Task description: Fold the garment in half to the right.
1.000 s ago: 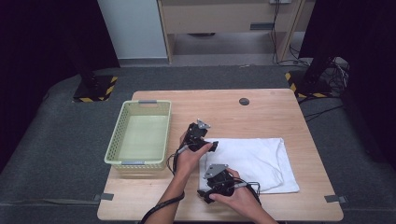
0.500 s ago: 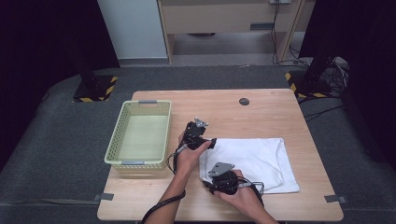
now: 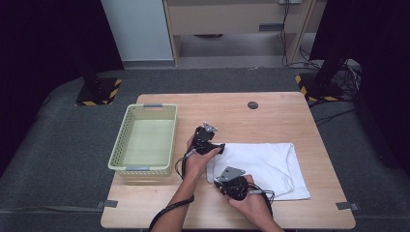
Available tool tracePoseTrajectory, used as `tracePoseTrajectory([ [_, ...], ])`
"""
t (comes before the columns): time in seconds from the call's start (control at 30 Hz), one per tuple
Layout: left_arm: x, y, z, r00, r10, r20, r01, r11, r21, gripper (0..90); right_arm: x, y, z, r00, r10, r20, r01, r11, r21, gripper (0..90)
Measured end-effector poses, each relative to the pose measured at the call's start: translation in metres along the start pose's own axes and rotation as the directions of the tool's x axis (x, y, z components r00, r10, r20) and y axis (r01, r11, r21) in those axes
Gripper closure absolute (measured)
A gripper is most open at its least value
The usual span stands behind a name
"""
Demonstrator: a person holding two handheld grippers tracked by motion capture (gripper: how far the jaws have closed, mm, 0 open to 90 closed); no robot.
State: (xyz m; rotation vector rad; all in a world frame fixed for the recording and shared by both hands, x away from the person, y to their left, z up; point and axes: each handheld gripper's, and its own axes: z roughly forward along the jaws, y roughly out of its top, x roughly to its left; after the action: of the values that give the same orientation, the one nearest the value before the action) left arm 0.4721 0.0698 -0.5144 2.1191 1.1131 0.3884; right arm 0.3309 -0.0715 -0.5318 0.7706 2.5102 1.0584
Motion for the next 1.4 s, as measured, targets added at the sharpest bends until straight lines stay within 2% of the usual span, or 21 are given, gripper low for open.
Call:
tracePoseTrajectory([
  [0.13,0.002,-0.002,0.005,0.9998,0.015,-0.016,-0.014,0.9996,0.024,28.1,-0.002,0.001,0.001,0.9996,0.016,0.023,-0.016,1.0,0.003,80.3],
  [0.27,0.003,-0.001,0.009,0.9993,-0.01,-0.037,0.011,0.9997,0.02,34.8,-0.002,0.001,0.002,0.9992,0.031,0.027,-0.031,1.0,-0.001,80.4],
  [0.37,0.004,-0.002,0.014,0.9993,-0.036,-0.011,0.036,0.9987,0.037,43.5,-0.003,0.0,0.003,0.9987,0.044,0.028,-0.043,0.999,-0.014,80.4],
  [0.5,0.006,-0.002,0.012,0.9996,-0.027,-0.008,0.027,0.9989,0.039,53.7,-0.004,0.0,0.003,0.9983,0.053,0.024,-0.053,0.998,-0.02,80.4],
  [0.6,0.003,-0.002,0.011,0.9994,-0.022,0.026,0.02,0.9987,0.046,70.7,-0.005,-0.001,0.002,0.9972,0.073,0.017,-0.072,0.997,-0.024,81.5],
  [0.67,0.0,-0.002,0.01,0.9988,-0.036,0.032,0.034,0.9987,0.039,80.0,-0.006,0.0,0.0,0.997,0.076,0.017,-0.075,0.997,-0.033,82.0],
  [0.83,-0.002,0.005,-0.003,0.9987,-0.037,0.036,0.037,0.9992,-0.013,82.4,-0.008,0.006,-0.016,0.9959,0.087,0.024,-0.085,0.993,-0.076,82.2],
  [0.93,-0.005,0.016,-0.017,0.9993,-0.01,0.036,0.011,0.9994,-0.033,82.4,-0.009,0.013,-0.028,0.996,0.086,0.027,-0.083,0.992,-0.093,82.2],
  [1.07,-0.009,0.03,-0.037,0.9991,0.04,0.016,-0.039,0.998,-0.049,82.4,-0.006,0.023,-0.041,0.9962,0.082,0.028,-0.078,0.99,-0.119,82.2],
  [1.4,-0.007,0.046,-0.078,0.9968,0.077,0.019,-0.075,0.9933,-0.087,82.7,0.009,0.049,-0.057,0.9979,0.06,0.025,-0.056,0.987,-0.149,82.3],
])
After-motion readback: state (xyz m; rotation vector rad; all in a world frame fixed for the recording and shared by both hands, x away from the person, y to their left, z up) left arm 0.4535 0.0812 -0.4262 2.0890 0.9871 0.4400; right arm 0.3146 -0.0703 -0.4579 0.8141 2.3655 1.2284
